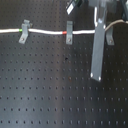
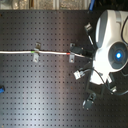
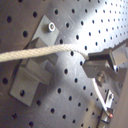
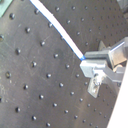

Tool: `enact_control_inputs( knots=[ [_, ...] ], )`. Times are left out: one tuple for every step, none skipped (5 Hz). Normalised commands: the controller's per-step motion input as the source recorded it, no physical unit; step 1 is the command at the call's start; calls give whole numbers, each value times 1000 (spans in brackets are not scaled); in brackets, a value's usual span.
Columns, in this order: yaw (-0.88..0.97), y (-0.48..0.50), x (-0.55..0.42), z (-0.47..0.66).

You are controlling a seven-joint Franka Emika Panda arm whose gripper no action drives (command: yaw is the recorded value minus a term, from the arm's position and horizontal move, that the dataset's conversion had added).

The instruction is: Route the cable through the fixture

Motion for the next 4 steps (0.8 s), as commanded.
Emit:
enact_control_inputs(
  knots=[
    [-243,-91,260,-713],
    [-126,69,470,-507],
    [-60,-7,555,-220],
    [-26,49,550,-135]
  ],
)
